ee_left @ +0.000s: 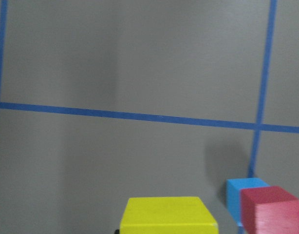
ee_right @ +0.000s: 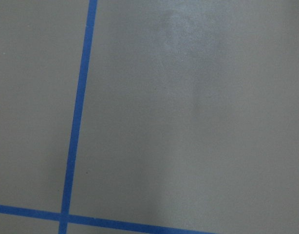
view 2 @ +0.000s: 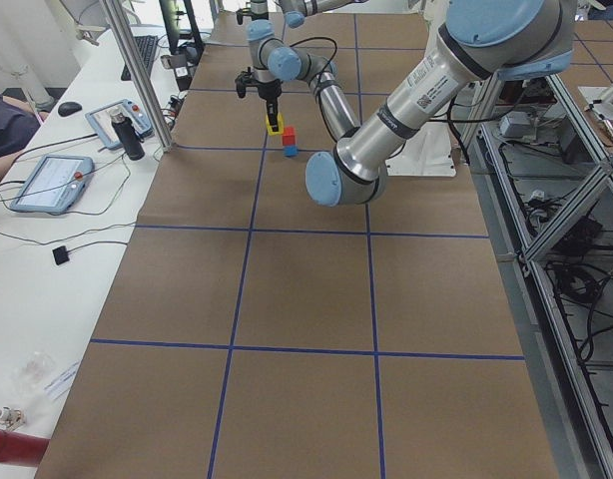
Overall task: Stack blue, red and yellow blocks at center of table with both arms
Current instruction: 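Carry the yellow cube with the left gripper above the red cube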
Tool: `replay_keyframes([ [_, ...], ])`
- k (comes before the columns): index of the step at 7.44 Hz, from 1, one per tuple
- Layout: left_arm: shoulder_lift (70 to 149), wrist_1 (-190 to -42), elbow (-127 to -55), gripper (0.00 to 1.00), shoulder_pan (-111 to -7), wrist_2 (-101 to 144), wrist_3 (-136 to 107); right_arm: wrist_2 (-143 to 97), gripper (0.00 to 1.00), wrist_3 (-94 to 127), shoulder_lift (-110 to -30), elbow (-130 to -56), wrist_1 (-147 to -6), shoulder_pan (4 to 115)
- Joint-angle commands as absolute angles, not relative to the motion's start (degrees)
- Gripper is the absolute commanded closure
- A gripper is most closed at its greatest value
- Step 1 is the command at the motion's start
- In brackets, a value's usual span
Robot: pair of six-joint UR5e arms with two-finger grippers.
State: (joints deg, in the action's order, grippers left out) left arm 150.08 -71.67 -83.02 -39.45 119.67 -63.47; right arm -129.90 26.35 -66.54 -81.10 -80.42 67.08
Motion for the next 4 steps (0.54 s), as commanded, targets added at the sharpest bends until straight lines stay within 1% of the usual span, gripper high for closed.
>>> replay_keyframes([
  [1,151.96,-74.77,-77.71,1.00,-36.74,118.13,-65.03,-130.25,0.01,26.28,-66.53,-81.12,-80.42,67.15],
  [4,151.88,-78.03,-75.59,1.00,-36.04,118.21,-66.26,-130.34,0.01,26.37,-66.62,-81.21,-80.42,67.15],
])
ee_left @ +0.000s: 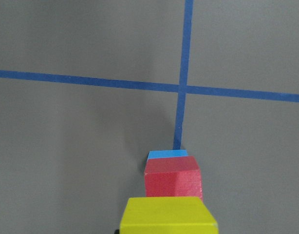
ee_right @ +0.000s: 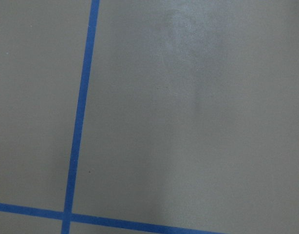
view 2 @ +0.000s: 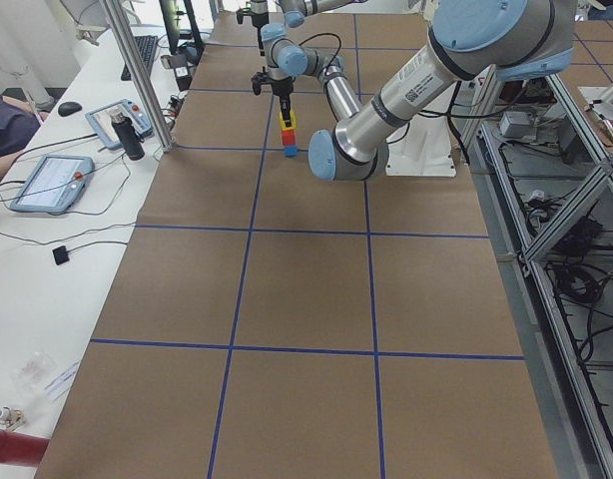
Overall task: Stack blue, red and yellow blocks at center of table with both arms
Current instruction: 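Lower the yellow cube onto the red cube and open the left gripper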
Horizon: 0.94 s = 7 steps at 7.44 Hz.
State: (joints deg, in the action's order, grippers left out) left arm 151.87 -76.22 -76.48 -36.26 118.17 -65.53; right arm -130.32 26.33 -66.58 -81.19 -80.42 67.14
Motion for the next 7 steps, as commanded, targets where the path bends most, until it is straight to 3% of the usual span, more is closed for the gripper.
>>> replay_keyframes([
  [1,151.79,-78.22,-75.59,1.00,-36.04,118.21,-66.36,-130.25,0.01,26.37,-66.62,-81.21,-80.42,67.15],
  [5,151.52,-79.19,-74.62,1.00,-36.04,118.21,-66.45,-129.99,0.01,26.28,-66.53,-81.21,-80.42,67.15],
  [6,151.44,-79.10,-74.53,0.63,-36.04,118.21,-66.53,-129.99,0.01,26.28,-66.53,-81.21,-80.42,67.15],
  [7,151.00,-79.19,-74.62,0.01,-36.04,118.13,-66.45,-129.90,0.01,26.28,-66.53,-81.21,-80.42,67.15],
])
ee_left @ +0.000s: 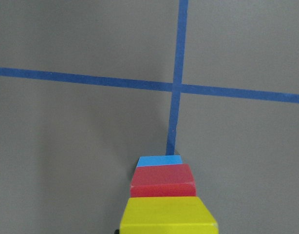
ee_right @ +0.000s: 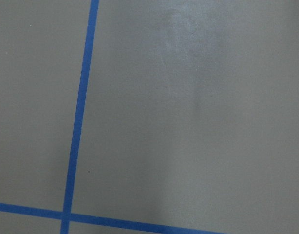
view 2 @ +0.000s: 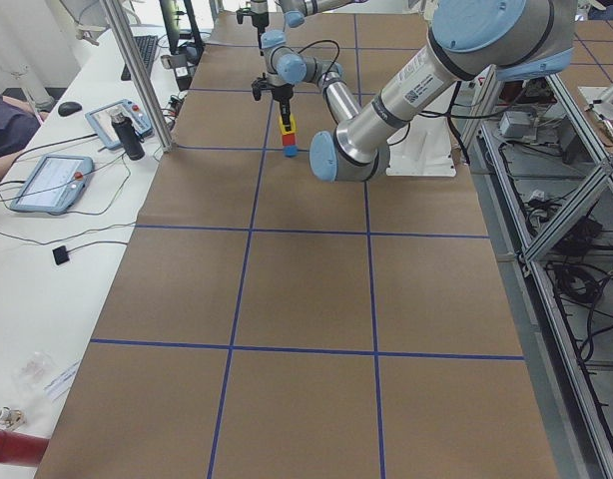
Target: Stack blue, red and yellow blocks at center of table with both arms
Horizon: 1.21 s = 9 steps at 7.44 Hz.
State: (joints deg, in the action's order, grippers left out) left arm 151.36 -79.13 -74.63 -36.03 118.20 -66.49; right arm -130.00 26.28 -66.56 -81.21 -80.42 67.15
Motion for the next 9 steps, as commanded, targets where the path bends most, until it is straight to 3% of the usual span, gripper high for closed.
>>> replay_keyframes([
  [1,151.00,-79.36,-74.71,0.00,-36.04,118.21,-66.62,-129.90,0.01,26.28,-66.53,-81.12,-80.42,67.15],
  [6,151.08,-78.58,-77.41,0.00,-36.47,118.48,-66.71,-129.81,0.01,26.19,-66.53,-80.86,-80.42,67.50],
  [8,150.73,-69.84,-87.48,0.00,-40.93,119.35,-65.57,-130.16,0.01,26.19,-66.36,-81.12,-80.51,68.29],
  [9,146.03,-67.52,-96.41,0.00,-41.91,119.36,-65.22,-129.56,0.01,26.19,-66.97,-81.12,-80.42,68.38],
])
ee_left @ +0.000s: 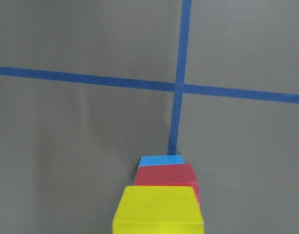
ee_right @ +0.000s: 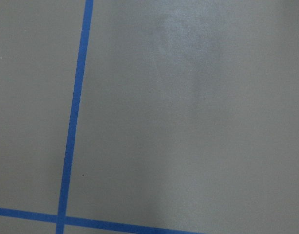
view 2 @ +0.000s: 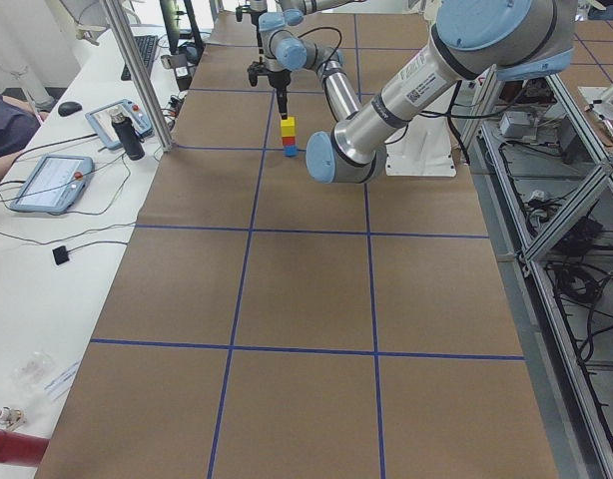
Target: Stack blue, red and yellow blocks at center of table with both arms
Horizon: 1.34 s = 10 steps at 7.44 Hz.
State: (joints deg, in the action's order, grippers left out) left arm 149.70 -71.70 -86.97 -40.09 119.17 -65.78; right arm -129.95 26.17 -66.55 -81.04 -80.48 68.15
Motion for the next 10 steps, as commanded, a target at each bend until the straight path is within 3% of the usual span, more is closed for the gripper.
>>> replay_keyframes([
  [1,135.28,-67.59,-108.95,0.00,-43.75,119.27,-62.17,-127.20,0.01,26.45,-66.97,-80.77,-80.33,68.64],
  [2,124.56,-67.15,-118.56,0.00,-46.90,118.92,-53.61,-126.83,0.01,26.37,-68.28,-83.21,-80.25,70.56],
  [4,111.76,-67.76,-120.68,0.00,-58.21,119.09,-35.08,-126.73,0.01,26.46,-74.33,-81.75,-73.27,75.12],
  [6,108.29,-68.29,-109.75,0.00,-72.52,120.40,-5.16,-135.65,0.01,24.45,-79.25,-81.74,-71.54,81.61],
  [8,105.41,-77.45,-96.91,0.00,-82.58,129.07,4.72,-137.11,0.01,13.06,-85.06,-82.09,-72.24,86.29],
  [10,97.59,-85.83,-94.84,0.00,-85.51,129.20,11.21,-137.98,0.01,12.39,-88.58,-82.26,-72.86,88.06],
])
